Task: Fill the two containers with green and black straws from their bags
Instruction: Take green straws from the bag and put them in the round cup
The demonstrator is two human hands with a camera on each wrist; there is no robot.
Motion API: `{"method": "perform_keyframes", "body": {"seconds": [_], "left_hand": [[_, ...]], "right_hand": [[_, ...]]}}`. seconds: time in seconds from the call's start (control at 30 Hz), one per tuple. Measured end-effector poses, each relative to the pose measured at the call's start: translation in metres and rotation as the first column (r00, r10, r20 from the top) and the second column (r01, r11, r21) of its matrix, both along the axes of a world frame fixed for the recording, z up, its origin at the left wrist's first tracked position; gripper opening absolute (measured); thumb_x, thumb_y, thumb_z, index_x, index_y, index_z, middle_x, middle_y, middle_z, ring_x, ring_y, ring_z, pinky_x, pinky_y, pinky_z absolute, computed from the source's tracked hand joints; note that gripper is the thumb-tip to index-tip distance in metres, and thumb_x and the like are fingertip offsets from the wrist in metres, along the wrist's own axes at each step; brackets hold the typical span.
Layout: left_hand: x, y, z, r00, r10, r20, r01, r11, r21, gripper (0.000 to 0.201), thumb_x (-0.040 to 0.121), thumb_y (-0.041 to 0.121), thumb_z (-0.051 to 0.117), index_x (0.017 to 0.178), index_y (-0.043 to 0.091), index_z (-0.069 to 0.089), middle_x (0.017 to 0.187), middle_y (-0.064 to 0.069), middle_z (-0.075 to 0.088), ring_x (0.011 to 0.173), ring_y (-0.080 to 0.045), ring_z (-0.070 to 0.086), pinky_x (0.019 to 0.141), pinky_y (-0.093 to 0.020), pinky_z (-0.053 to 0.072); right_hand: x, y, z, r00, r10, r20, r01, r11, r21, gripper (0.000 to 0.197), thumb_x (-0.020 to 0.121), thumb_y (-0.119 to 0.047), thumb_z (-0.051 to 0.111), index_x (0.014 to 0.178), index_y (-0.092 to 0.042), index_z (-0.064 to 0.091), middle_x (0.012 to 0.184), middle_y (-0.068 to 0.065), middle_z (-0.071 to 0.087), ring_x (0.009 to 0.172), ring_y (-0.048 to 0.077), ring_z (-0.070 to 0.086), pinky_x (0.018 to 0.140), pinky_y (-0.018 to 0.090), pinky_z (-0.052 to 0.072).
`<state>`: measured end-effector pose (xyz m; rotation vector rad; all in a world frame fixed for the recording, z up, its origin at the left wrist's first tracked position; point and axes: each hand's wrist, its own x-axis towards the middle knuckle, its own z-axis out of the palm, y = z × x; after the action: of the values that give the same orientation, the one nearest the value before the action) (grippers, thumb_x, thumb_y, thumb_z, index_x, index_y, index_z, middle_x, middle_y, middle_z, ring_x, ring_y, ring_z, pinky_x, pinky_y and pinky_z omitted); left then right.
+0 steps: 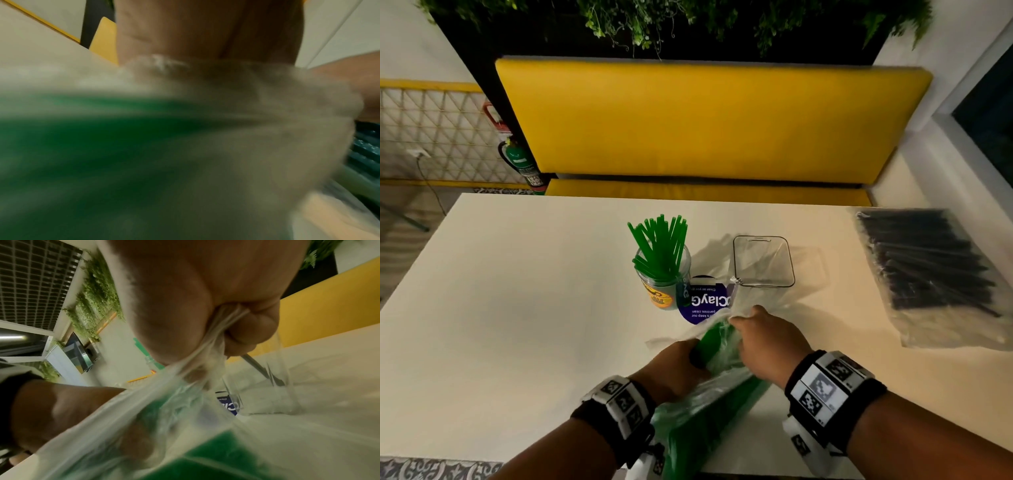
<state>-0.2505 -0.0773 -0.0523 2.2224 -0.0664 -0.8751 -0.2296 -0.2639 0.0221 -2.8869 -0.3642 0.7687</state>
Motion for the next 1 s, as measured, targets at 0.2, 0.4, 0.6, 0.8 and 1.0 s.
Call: {"method": "perform_keyframes", "body": {"seconds": [0.2, 0.4, 0.6, 0.8, 1.0], "left_hand": [[-0.004, 0.011, 0.027, 0.998, -0.009, -0.06, -0.005, 0.973, -0.231, 0.016, 0.08, 0.016, 0.065, 0.096, 0.018, 0.064, 0.079, -0.005, 0.067, 0.066, -0.007, 0.055, 0.068, -0.039, 0.053], [0.005, 0.0, 0.045, 0.939, 0.184, -0.289, -0.31, 0.815, -0.49, 0.008, 0.085, 0.004, 0.069, 0.092, 0.009, 0.068, 0.063, -0.002, 0.059, 0.051, -0.013, 0.051, 0.052, -0.025, 0.045], [0.004, 0.034, 0.054, 0.987, 0.088, -0.138, -0.139, 0.894, -0.426, 0.008, 0.083, 0.018, 0.076, 0.078, 0.019, 0.071, 0.069, 0.003, 0.065, 0.064, -0.015, 0.057, 0.065, -0.031, 0.048], [0.014, 0.053, 0.133, 0.907, 0.42, 0.045, -0.271, 0.66, -0.701, 0.007, 0.077, 0.022, 0.074, 0.084, 0.021, 0.075, 0.091, -0.011, 0.077, 0.091, -0.027, 0.071, 0.09, -0.039, 0.054], [0.082, 0.079, 0.178, 0.519, 0.855, -0.015, -0.262, 0.142, -0.955, 0.017, 0.095, -0.002, 0.052, 0.086, 0.011, 0.059, 0.078, -0.011, 0.065, 0.076, -0.03, 0.062, 0.083, -0.047, 0.052]], "right_hand": [[0.007, 0.006, 0.005, 0.994, -0.046, 0.097, 0.04, 0.997, 0.062, 0.029, 0.093, -0.025, 0.046, 0.117, -0.023, 0.061, 0.112, 0.004, 0.056, 0.094, 0.025, 0.063, 0.073, 0.032, 0.046], [0.006, 0.018, 0.005, 0.985, 0.004, 0.174, -0.029, 0.989, 0.144, 0.022, 0.092, -0.028, 0.046, 0.1, -0.022, 0.065, 0.102, -0.001, 0.055, 0.084, 0.023, 0.061, 0.062, 0.028, 0.035], [0.012, 0.0, 0.001, 0.973, -0.106, 0.207, 0.089, 0.992, 0.087, 0.027, 0.099, -0.03, 0.04, 0.107, -0.023, 0.065, 0.105, 0.001, 0.061, 0.087, 0.025, 0.065, 0.064, 0.028, 0.036], [0.002, 0.008, -0.006, 0.995, 0.096, -0.016, -0.096, 0.994, -0.05, 0.045, 0.091, -0.011, 0.046, 0.134, -0.025, 0.044, 0.134, 0.007, 0.04, 0.091, 0.03, 0.065, 0.067, 0.034, 0.043], [0.011, 0.046, 0.006, 0.937, 0.329, 0.12, -0.321, 0.944, -0.075, 0.065, 0.089, -0.006, 0.045, 0.147, -0.03, 0.029, 0.162, 0.011, -0.002, 0.091, 0.029, 0.064, 0.065, 0.037, 0.053]]}}
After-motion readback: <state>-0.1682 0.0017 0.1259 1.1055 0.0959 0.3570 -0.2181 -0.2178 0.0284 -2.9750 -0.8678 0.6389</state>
